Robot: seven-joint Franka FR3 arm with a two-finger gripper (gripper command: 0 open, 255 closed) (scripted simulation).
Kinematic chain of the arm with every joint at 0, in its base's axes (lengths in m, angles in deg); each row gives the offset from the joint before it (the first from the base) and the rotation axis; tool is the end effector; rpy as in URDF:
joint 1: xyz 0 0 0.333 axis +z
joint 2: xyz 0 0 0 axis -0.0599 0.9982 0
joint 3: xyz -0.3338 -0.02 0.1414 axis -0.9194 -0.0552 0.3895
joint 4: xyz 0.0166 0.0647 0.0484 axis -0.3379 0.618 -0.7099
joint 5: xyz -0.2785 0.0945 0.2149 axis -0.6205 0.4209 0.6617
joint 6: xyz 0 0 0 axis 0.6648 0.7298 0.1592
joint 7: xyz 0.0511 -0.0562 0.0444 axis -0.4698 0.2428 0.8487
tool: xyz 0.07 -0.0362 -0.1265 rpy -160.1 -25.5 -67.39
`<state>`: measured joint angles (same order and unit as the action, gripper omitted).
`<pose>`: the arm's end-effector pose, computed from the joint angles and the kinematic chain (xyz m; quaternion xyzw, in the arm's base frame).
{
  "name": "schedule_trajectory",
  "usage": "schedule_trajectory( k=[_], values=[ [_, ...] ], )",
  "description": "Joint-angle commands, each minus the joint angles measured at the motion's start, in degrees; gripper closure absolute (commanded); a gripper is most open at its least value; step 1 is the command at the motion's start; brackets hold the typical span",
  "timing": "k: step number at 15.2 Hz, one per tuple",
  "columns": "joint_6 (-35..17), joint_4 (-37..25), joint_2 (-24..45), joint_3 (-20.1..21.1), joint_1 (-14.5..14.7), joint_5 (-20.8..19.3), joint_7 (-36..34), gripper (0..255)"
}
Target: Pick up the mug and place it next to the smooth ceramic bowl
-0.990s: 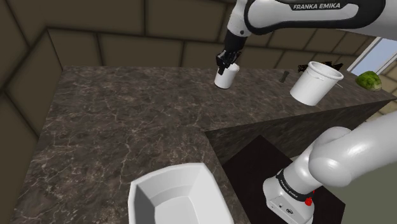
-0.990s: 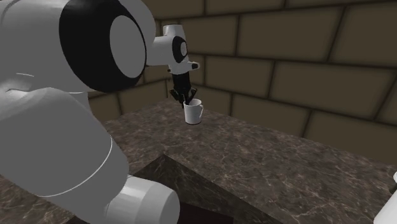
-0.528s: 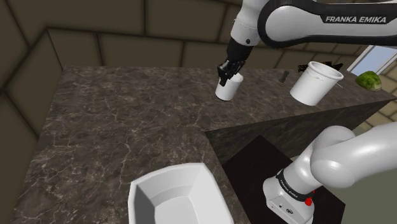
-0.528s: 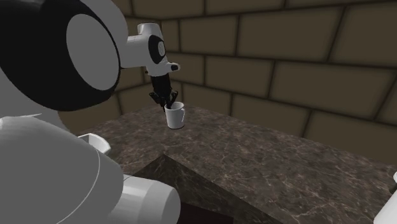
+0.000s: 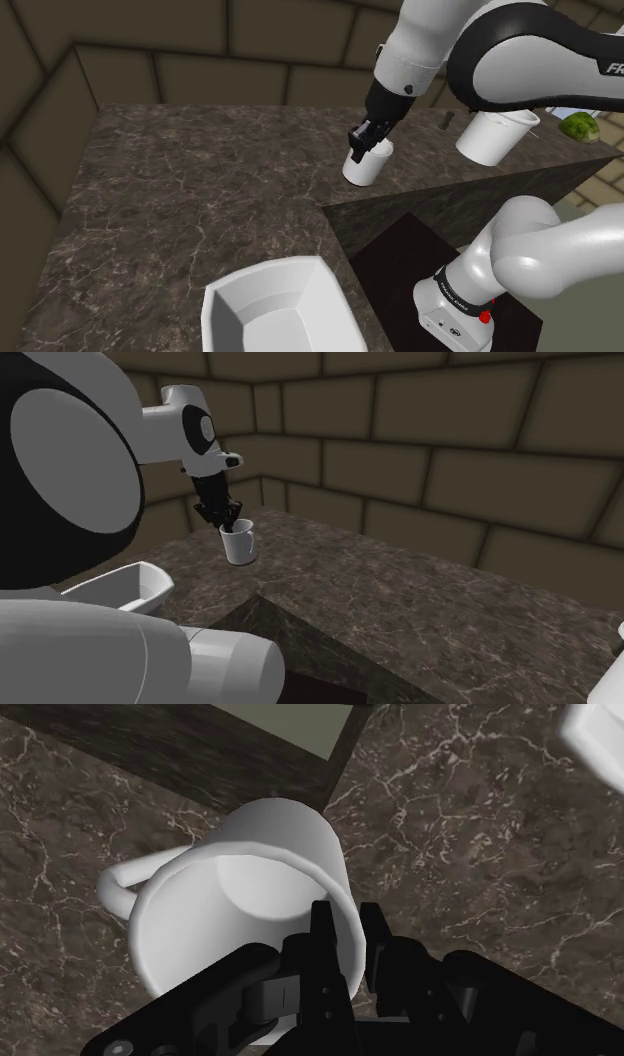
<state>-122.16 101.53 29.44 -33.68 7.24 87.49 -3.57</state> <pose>0.2662 0.1682 0.5365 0.9979 0.0167 0.0496 0.0381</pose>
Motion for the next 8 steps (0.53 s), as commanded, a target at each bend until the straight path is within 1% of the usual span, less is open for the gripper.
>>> schedule_trajectory(
  k=[1, 8],
  values=[
    [0.98, 0.57, -1.52, 1.86, 1.28, 1.37, -2.36, 255],
    [4.51, 0.79, -5.58, 9.05, 5.92, 6.66, -11.16, 255]
  ],
)
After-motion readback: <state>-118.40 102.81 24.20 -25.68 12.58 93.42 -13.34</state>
